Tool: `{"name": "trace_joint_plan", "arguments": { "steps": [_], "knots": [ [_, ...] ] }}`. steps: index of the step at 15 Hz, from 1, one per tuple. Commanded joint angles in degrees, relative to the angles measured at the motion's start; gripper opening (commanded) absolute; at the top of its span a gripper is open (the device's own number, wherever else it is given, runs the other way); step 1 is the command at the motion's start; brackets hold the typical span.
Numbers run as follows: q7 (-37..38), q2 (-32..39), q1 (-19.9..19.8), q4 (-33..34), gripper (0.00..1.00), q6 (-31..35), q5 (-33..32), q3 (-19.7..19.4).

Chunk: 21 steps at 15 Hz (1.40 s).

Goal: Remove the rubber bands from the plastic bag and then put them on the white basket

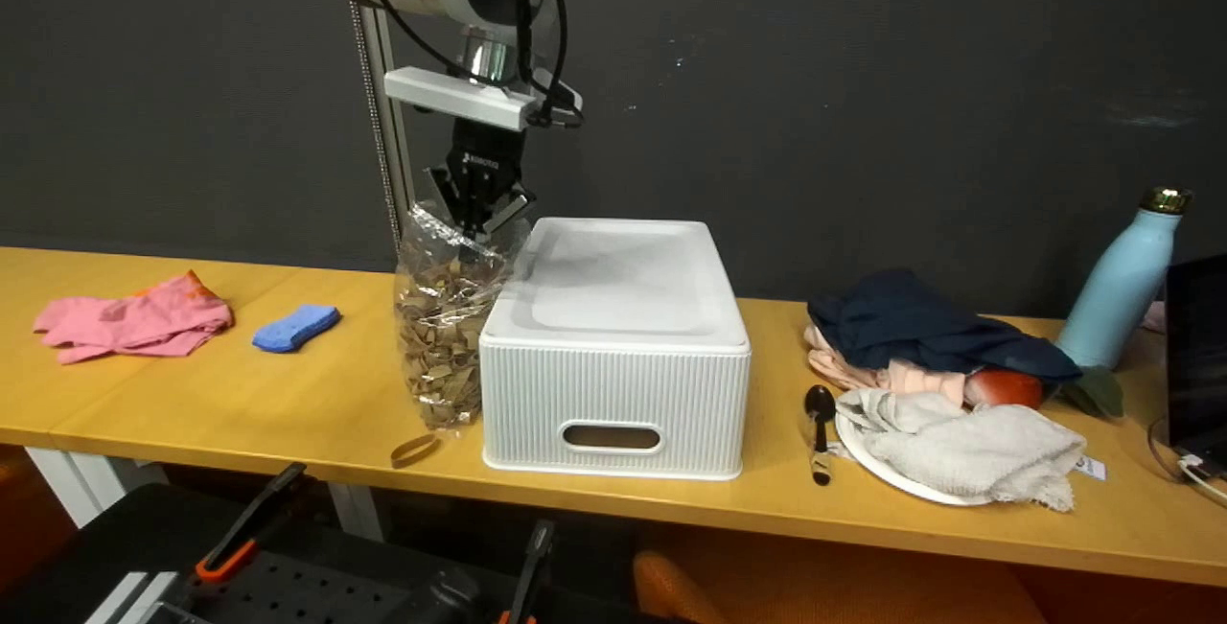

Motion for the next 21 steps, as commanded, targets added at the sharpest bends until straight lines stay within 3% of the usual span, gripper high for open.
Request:
{"name": "trace_joint_plan", "arguments": {
  "steps": [1, 15, 21],
  "knots": [
    [2.5, -2.9, 0.8, 1.0, 0.00, -3.1, -2.8, -0.9],
    [4.1, -14.7, -1.8, -2.6, 0.00, -4.0, -7.6, -4.8],
    [3.4, -10.3, -4.7, 0.3, 0.00, -3.1, -7.1, -7.7]
  ]
}}
